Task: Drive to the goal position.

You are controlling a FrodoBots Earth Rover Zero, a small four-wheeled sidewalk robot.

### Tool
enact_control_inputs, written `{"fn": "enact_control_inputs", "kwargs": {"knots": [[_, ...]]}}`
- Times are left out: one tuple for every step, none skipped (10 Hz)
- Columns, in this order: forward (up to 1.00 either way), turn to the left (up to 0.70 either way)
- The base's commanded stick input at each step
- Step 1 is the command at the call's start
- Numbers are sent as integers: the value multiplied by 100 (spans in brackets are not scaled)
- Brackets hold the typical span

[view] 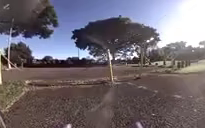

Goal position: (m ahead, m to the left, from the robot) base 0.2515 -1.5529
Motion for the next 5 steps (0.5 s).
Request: {"fn": "enact_control_inputs", "kwargs": {"knots": [[45, 0], [45, 0], [45, 2], [45, 23], [45, 27]]}}
